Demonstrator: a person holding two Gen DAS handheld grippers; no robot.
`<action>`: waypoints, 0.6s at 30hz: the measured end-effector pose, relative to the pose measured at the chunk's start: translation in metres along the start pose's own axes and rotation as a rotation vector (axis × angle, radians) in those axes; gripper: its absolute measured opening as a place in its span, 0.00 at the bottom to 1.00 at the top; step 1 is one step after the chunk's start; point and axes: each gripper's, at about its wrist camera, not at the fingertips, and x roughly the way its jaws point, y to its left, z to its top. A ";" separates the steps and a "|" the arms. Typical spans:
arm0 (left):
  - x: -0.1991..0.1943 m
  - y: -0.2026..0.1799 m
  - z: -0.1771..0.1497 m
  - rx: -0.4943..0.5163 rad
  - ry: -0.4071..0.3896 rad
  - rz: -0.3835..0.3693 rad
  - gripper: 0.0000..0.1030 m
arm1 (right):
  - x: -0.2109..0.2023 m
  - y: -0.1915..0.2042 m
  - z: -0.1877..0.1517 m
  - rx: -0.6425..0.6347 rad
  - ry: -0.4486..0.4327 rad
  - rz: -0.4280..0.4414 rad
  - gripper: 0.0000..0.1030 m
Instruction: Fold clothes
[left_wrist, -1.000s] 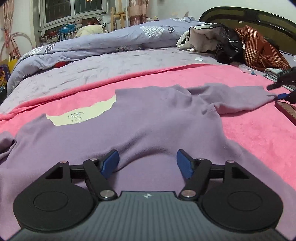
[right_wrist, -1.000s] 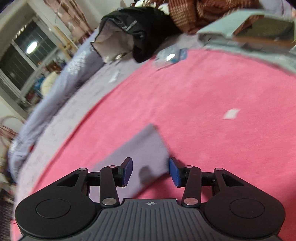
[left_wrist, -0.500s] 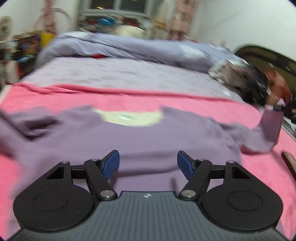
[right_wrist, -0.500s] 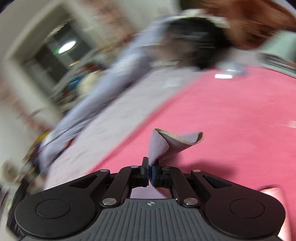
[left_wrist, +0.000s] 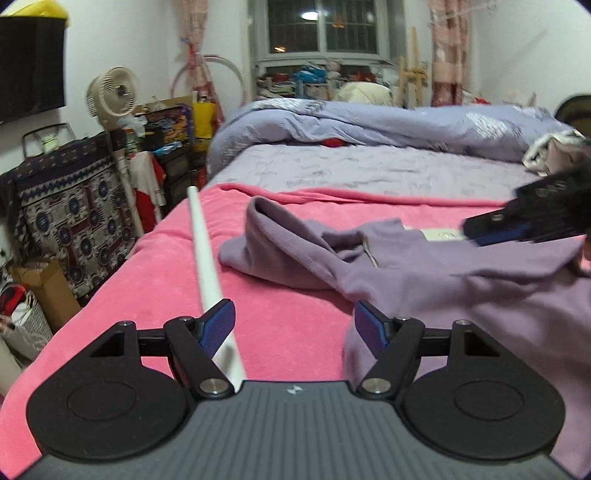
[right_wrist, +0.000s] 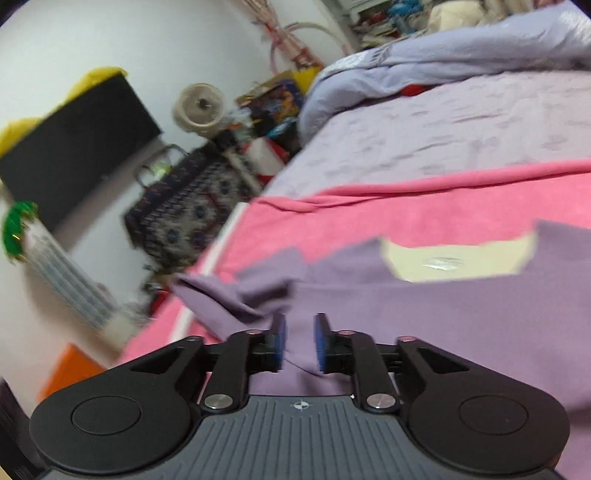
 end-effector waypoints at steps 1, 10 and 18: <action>0.001 -0.004 0.004 0.012 -0.006 -0.020 0.70 | -0.012 -0.008 -0.002 -0.005 -0.024 -0.038 0.34; 0.060 -0.084 0.029 0.425 -0.047 0.057 0.80 | -0.077 -0.037 -0.065 -0.439 -0.123 -0.655 0.57; 0.083 -0.093 0.012 0.551 0.067 0.178 0.82 | -0.054 -0.080 -0.082 -0.358 -0.091 -0.763 0.63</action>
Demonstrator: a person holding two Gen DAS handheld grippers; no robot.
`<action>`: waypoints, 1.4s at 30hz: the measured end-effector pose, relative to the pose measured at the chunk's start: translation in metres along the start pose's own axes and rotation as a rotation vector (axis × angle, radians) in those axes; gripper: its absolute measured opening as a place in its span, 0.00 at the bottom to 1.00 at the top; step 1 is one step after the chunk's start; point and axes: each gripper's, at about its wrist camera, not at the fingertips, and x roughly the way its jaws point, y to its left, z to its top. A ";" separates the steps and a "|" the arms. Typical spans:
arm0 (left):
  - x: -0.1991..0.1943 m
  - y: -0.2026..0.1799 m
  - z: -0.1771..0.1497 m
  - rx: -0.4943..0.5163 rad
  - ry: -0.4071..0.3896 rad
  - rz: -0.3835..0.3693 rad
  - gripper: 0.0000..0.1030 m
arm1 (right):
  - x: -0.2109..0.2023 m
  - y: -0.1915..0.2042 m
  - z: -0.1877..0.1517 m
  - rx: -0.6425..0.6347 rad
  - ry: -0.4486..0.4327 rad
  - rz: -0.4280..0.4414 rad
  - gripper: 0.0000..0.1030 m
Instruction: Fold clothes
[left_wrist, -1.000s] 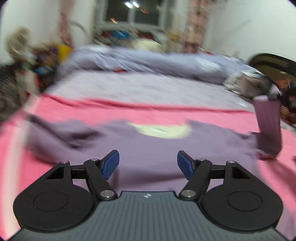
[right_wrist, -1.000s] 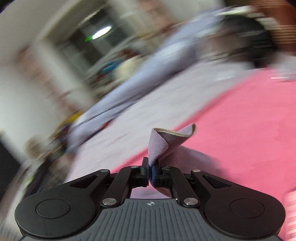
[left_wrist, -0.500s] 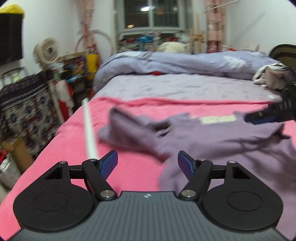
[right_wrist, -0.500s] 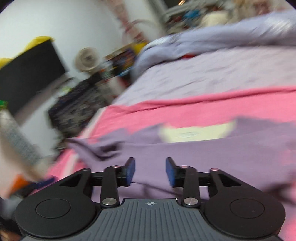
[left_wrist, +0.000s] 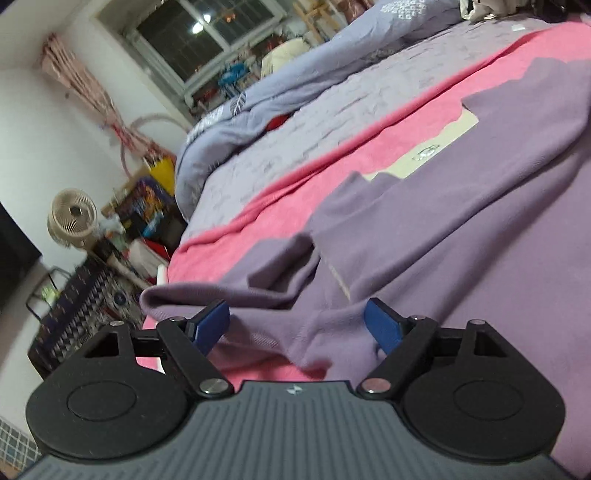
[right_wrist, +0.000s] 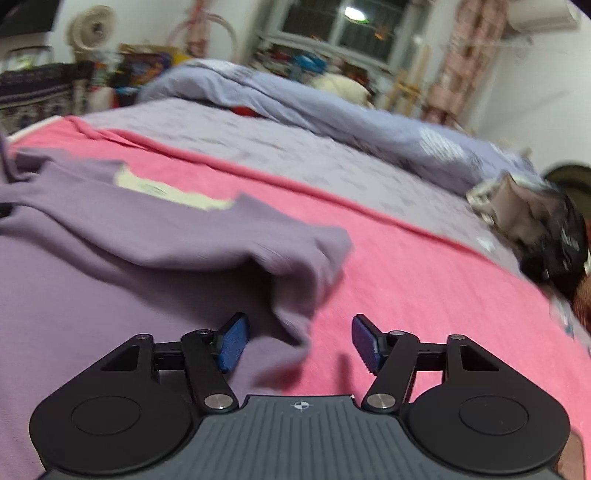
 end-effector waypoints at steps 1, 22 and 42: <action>-0.004 0.007 0.000 -0.025 -0.002 0.001 0.81 | 0.004 -0.002 -0.003 0.023 0.004 0.009 0.64; 0.028 -0.009 0.016 0.146 -0.066 -0.072 0.78 | -0.010 -0.015 -0.002 0.109 -0.004 0.024 0.72; 0.023 0.030 -0.002 -0.089 -0.021 -0.065 0.67 | -0.003 -0.072 -0.007 0.216 0.069 0.044 0.74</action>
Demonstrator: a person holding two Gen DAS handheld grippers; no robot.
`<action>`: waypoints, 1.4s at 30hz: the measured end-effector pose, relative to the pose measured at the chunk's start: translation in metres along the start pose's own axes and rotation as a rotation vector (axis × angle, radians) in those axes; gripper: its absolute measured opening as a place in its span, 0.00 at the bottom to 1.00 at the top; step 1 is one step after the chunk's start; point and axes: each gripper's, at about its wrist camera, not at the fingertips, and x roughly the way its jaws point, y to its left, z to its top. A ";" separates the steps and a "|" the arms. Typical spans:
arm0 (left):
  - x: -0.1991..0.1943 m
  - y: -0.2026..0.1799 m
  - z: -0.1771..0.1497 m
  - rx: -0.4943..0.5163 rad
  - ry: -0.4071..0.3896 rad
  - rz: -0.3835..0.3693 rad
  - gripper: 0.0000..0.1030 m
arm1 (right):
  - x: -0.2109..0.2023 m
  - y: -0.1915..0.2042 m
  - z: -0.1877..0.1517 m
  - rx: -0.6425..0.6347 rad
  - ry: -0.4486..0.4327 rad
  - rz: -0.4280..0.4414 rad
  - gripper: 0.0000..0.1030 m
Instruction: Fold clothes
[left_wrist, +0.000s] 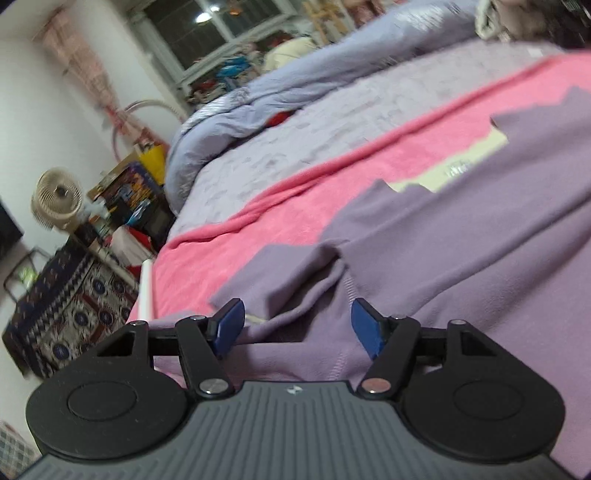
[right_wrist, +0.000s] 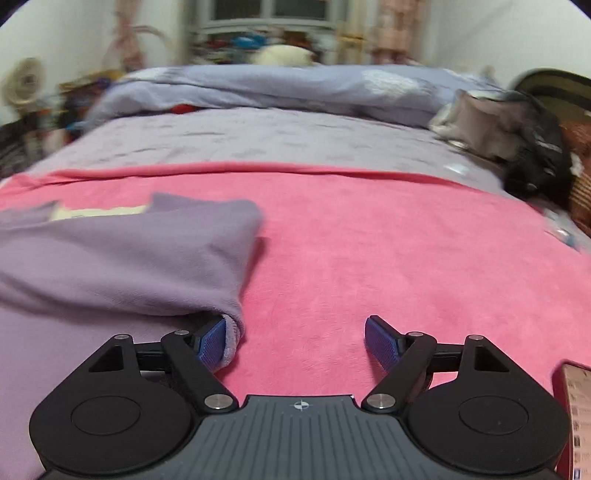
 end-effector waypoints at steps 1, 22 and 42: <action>-0.008 0.009 -0.002 -0.026 -0.013 0.006 0.66 | -0.009 0.000 -0.001 -0.027 -0.020 0.023 0.74; -0.051 0.123 -0.104 -0.657 -0.138 -0.072 0.70 | 0.011 0.345 0.085 -0.648 -0.199 0.406 0.40; -0.042 0.145 -0.123 -0.829 -0.113 -0.169 0.70 | -0.003 0.318 0.150 -0.374 -0.297 0.257 0.05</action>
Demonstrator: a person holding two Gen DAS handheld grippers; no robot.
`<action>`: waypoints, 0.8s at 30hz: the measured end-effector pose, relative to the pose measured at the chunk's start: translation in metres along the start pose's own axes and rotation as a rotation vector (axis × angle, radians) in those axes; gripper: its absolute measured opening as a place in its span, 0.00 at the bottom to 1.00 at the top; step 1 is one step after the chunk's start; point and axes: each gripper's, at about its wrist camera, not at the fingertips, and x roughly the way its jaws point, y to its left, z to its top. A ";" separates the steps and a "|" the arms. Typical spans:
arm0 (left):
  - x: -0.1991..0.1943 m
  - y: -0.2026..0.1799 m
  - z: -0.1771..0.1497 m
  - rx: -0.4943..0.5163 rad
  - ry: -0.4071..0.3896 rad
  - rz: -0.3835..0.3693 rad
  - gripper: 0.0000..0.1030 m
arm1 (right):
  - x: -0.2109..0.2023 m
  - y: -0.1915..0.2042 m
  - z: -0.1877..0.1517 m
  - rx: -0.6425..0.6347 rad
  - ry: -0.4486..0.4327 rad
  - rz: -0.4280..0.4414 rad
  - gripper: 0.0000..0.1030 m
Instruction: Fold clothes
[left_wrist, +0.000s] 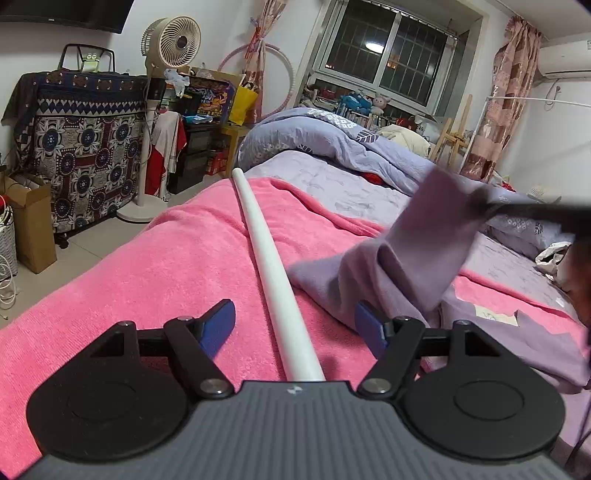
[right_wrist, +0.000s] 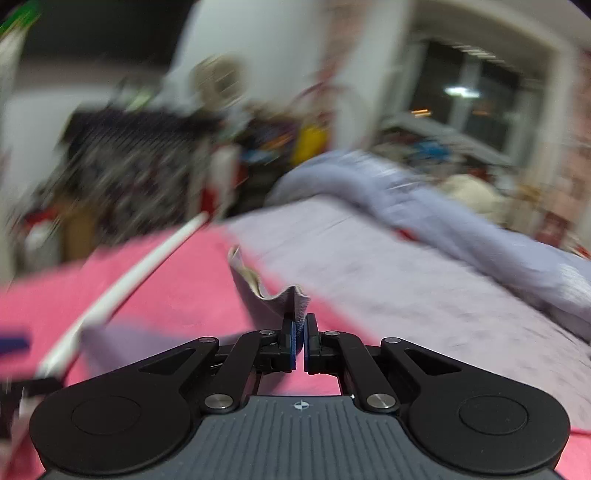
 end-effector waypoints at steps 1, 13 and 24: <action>0.000 0.000 0.000 0.002 0.000 -0.002 0.70 | -0.014 -0.019 0.006 0.048 -0.035 -0.040 0.05; -0.016 -0.053 -0.009 0.293 -0.043 -0.081 0.76 | -0.086 -0.187 -0.161 0.428 0.218 -0.294 0.05; 0.038 -0.177 -0.044 0.918 -0.012 0.256 0.86 | -0.101 -0.201 -0.199 0.563 0.193 -0.247 0.06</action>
